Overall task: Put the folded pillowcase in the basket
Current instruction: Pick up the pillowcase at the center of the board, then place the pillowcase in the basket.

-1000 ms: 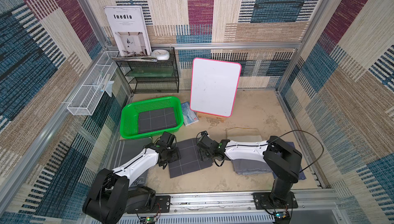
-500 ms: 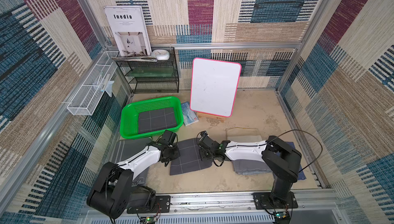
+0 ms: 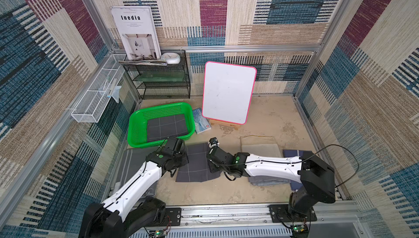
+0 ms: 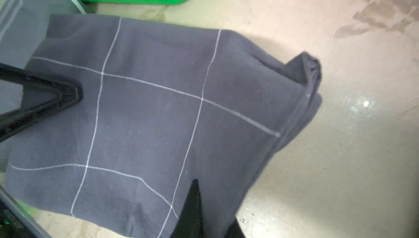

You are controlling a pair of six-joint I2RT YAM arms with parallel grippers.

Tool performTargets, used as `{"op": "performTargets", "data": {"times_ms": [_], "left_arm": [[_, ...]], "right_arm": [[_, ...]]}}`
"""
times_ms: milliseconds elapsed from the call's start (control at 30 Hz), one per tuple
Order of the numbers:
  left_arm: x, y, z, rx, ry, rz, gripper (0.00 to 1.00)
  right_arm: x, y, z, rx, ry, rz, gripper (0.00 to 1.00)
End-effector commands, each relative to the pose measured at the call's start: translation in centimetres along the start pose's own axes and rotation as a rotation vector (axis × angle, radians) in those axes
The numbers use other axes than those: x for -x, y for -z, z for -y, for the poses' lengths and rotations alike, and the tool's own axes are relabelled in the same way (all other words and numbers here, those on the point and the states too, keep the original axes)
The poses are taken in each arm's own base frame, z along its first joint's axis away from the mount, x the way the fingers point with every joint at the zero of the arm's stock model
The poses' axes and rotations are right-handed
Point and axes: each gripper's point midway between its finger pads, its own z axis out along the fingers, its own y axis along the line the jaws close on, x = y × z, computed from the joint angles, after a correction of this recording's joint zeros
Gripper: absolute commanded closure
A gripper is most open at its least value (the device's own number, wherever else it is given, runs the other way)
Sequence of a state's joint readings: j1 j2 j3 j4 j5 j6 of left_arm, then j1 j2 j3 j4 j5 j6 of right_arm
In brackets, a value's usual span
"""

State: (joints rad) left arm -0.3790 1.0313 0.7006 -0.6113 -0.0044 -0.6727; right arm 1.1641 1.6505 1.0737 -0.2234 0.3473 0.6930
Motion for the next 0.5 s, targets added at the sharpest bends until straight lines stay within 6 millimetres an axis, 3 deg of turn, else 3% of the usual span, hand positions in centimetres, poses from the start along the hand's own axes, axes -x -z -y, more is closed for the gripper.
{"op": "performTargets", "data": {"times_ms": [0, 267, 467], "left_arm": [[1.3, 2.6, -0.4, 0.027, -0.005, 0.067, 1.00], [7.9, 8.7, 1.5, 0.040, 0.013, 0.284, 1.00], [13.0, 11.1, 2.0, 0.121, 0.038, 0.410, 1.00]], "right_arm": [[2.9, 1.5, -0.4, 0.000, 0.004, 0.099, 1.00], [9.7, 3.6, -3.8, 0.025, 0.114, 0.233, 1.00], [14.3, 2.7, -7.0, 0.046, 0.179, 0.306, 1.00]]}}
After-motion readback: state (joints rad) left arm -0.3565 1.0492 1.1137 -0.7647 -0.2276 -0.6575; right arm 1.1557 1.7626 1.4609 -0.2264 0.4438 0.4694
